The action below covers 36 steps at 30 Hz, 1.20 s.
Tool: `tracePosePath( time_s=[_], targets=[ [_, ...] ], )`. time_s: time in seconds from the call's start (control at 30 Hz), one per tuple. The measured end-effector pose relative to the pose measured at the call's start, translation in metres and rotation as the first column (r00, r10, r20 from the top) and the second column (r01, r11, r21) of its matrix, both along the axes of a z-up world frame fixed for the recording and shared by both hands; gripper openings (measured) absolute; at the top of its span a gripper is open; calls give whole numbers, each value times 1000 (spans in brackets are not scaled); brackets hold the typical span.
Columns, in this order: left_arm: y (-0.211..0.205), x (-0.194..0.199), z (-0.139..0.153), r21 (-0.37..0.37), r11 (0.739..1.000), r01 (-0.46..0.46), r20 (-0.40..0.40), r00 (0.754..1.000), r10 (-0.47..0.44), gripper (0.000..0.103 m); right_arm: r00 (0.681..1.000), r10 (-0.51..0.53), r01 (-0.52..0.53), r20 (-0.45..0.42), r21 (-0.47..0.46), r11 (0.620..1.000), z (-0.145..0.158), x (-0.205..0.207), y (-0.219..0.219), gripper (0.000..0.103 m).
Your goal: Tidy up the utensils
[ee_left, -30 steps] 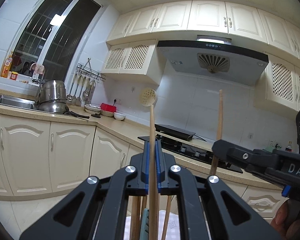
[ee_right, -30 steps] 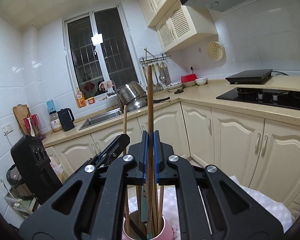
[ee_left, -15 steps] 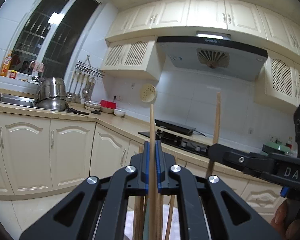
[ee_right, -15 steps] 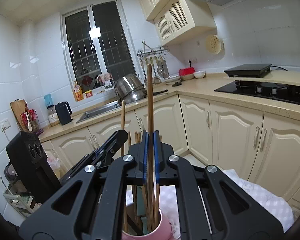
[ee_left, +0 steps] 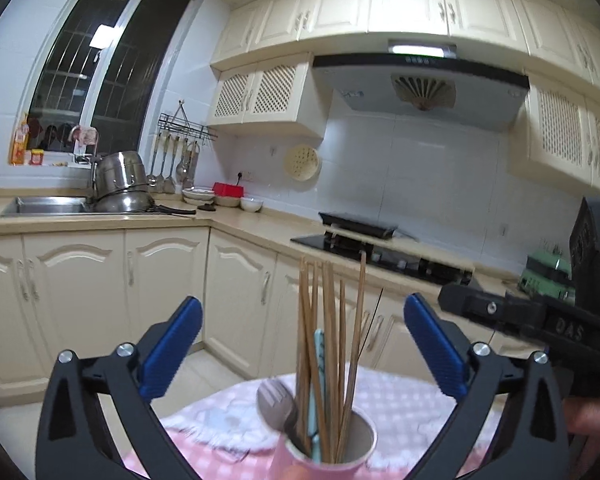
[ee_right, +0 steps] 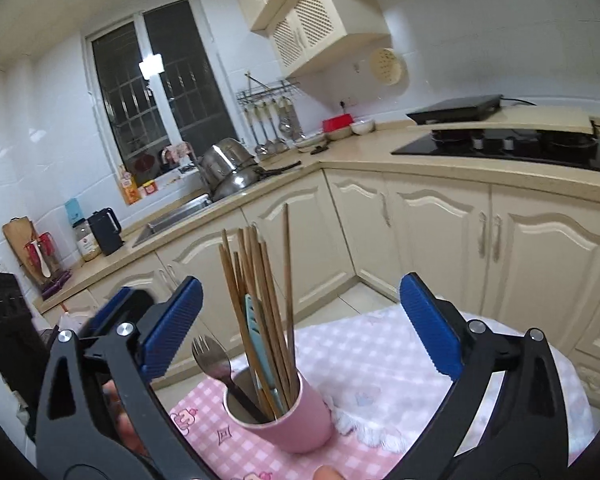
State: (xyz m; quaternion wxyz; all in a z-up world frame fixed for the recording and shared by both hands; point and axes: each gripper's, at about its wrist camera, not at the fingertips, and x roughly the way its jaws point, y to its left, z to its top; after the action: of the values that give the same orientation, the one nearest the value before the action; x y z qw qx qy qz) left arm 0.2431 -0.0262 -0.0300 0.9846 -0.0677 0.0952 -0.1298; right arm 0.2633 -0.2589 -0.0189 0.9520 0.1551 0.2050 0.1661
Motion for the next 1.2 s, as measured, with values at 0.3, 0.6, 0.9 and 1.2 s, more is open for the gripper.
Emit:
tracePosePath(
  time_s=[0.3, 0.6, 0.9, 1.2],
  targets=[
    [13, -57, 13, 104, 992, -71, -72, 994, 79, 99, 998, -55, 54, -24, -18, 998, 4, -48, -6, 97],
    [21, -130, 27, 146, 984, -105, -90, 989, 119, 99, 995, -102, 100, -14, -87, 991, 8, -120, 4, 97],
    [31, -202, 50, 136, 978, -160, -99, 980, 175, 99, 985, -170, 174, 37, -184, 967, 24, -197, 29, 97],
    [41, -249, 64, 112, 977, -179, -78, 979, 189, 99, 966, -231, 252, 118, -224, 941, 41, -240, 43, 97]
  ],
)
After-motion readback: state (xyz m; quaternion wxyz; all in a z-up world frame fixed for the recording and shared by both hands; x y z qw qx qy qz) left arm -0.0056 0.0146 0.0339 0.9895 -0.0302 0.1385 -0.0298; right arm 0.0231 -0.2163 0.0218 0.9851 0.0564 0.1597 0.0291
